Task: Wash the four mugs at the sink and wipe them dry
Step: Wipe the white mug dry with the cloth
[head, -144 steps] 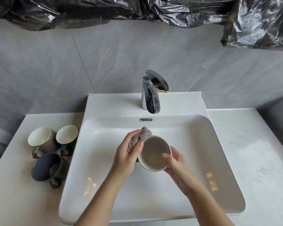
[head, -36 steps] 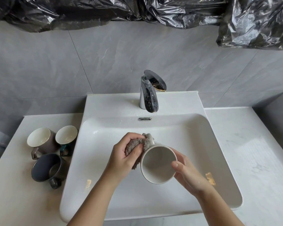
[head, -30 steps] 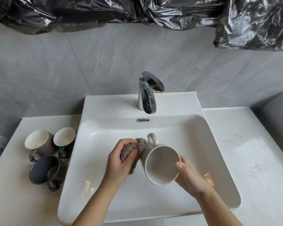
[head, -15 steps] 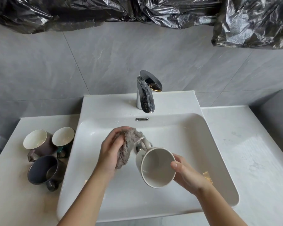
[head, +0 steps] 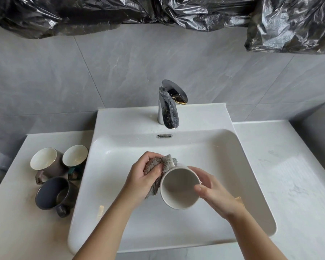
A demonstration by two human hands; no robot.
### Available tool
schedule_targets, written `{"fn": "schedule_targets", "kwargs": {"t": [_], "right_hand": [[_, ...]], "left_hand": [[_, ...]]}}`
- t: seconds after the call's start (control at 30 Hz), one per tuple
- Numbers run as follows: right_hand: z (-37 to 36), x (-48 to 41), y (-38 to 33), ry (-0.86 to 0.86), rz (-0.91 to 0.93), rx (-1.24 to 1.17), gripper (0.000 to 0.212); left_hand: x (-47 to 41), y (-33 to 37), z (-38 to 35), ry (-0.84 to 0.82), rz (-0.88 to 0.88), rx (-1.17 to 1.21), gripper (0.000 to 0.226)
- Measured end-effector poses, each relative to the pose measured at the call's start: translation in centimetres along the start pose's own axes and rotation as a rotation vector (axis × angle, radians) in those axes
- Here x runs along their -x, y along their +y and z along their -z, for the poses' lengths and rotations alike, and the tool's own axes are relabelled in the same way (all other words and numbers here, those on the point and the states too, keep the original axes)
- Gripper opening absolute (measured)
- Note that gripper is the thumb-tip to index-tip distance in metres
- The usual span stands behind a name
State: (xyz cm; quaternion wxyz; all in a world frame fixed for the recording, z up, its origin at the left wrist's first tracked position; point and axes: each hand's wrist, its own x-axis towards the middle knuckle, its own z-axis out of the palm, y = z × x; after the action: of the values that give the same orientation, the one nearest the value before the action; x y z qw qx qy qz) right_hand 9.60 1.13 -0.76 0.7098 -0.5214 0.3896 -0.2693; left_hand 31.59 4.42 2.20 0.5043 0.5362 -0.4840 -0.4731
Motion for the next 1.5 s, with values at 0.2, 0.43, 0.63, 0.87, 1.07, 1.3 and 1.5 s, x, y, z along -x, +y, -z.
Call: {"fn": "schedule_targets", "kwargs": {"t": [0.2,0.43,0.63,0.87,1.07,1.3,1.5], "right_hand": [[0.3,0.4,0.3,-0.004,0.021,0.008,0.094],[-0.1,0.4,0.4,0.093,0.019,0.069,0.099],[-0.6,0.2,0.1,0.136,-0.011,0.108,0.096],[-0.6,0.5,0.1,0.016,-0.055,0.186,0.089],[-1.3,1.0,0.6,-0.083,-0.075,0.067,0.091],[-1.2,0.7,-0.1,-0.095,-0.159,0.011,0.084],[-1.9,0.5,-0.4,-0.098,-0.189,-0.021,0.066]], "left_hand": [[-0.7,-0.1,0.4,-0.049,0.176,0.080,0.024],[-1.0,0.4,-0.7,0.302,0.212,-0.127,0.011],[0.7,2.2,-0.4,0.162,-0.375,-0.217,0.027],[-0.8,0.9,0.8,-0.129,-0.396,-0.436,0.020],[-1.1,0.3,-0.6,0.022,-0.132,-0.056,0.024],[-1.1,0.8,0.5,-0.173,-0.370,-0.355,0.018],[-1.2,0.5,0.4,-0.131,-0.496,-0.454,0.015]]}}
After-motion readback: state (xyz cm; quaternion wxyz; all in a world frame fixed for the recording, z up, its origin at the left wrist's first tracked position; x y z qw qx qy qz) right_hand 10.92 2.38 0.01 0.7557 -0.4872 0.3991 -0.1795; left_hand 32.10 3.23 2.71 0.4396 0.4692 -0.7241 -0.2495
